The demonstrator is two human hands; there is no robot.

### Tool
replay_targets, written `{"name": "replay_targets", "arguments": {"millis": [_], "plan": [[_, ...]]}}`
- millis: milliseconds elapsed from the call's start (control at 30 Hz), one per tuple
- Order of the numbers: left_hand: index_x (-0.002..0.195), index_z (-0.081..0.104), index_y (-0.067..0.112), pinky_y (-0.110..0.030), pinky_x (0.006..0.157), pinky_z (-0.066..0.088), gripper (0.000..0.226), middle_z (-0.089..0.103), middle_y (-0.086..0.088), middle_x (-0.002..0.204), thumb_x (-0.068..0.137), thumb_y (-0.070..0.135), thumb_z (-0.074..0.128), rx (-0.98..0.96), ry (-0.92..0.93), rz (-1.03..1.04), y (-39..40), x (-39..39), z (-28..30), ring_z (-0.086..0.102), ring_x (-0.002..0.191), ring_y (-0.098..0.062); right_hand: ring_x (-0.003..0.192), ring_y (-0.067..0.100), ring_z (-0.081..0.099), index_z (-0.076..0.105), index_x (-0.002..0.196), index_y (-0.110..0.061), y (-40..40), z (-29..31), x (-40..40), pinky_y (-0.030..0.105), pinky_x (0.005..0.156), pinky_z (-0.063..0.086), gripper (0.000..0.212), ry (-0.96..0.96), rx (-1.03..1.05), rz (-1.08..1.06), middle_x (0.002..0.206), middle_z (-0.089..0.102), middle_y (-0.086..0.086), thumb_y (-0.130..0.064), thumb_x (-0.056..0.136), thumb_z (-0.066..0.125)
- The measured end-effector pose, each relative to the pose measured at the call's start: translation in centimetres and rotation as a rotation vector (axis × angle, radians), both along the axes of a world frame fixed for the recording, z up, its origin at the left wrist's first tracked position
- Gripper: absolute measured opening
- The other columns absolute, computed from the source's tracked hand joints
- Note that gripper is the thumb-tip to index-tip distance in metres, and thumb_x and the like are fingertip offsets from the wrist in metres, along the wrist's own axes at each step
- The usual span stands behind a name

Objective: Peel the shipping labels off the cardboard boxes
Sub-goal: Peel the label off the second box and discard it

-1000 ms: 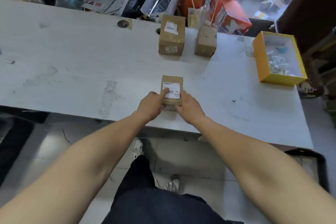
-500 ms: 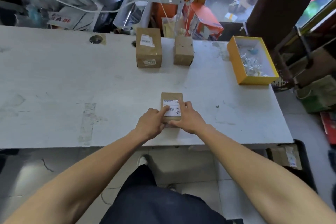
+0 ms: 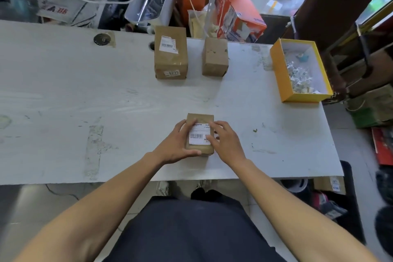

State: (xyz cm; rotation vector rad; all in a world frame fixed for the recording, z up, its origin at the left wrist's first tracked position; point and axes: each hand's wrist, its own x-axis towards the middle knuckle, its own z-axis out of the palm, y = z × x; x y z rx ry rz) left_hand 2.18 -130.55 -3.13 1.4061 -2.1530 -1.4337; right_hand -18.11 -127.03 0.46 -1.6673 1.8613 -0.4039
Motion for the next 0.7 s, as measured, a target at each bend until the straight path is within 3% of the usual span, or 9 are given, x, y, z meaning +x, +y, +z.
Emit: {"name": "replay_targets", "arguments": {"millis": [67,167,433,567,700], "plan": [[0.152,0.019,0.043,-0.035,0.11,0.041,0.097,0.028,0.002,0.154,0.075,0.056,0.076,0.002,0.045,0.062,0.0,0.0,-0.1,0.039,0.134,-0.014,0.103,0.018,0.061,0.059,0.132,-0.015,-0.3,0.0,0.0,0.036,0.095,0.049,0.04,-0.022,-0.018,-0.03,0.131,0.053,0.001,-0.024,0.093,0.062],[0.151,0.026,0.041,-0.035,0.104,0.045,0.083,0.036,0.002,0.146,0.082,0.049,0.073,-0.014,0.048,0.09,-0.2,-0.2,0.0,0.046,0.125,-0.013,0.097,0.017,0.064,0.066,0.122,-0.013,-0.7,0.0,0.1,0.034,0.091,0.05,0.032,-0.029,-0.048,-0.065,0.123,0.06,0.002,-0.02,0.091,0.064],[0.151,0.028,0.04,-0.038,0.105,0.045,0.071,0.038,0.0,0.143,0.085,0.057,0.047,-0.027,0.116,0.09,-0.1,0.0,-1.1,0.042,0.126,-0.009,0.092,0.017,0.065,0.075,0.105,-0.012,-1.6,-0.3,0.6,0.029,0.086,0.052,0.02,-0.074,-0.107,-0.223,0.105,0.069,0.003,-0.015,0.086,0.07],[0.151,0.028,0.04,-0.028,0.105,0.039,0.072,0.038,-0.003,0.144,0.081,0.054,0.043,-0.031,0.137,0.103,0.0,-0.2,-1.4,0.039,0.125,-0.005,0.085,0.015,0.066,0.075,0.105,-0.013,-1.3,-0.5,1.1,0.035,0.085,0.053,0.02,-0.108,-0.108,-0.281,0.105,0.069,0.002,-0.013,0.085,0.069],[0.147,0.03,0.041,-0.029,0.099,0.042,0.071,0.036,-0.004,0.144,0.08,0.054,0.047,-0.03,0.07,0.133,-0.3,-1.0,-1.0,0.046,0.127,-0.017,0.088,0.015,0.066,0.074,0.107,-0.017,-1.2,-0.5,1.5,0.037,0.088,0.052,0.022,-0.094,-0.095,-0.304,0.106,0.069,0.0,-0.013,0.086,0.067]]}}
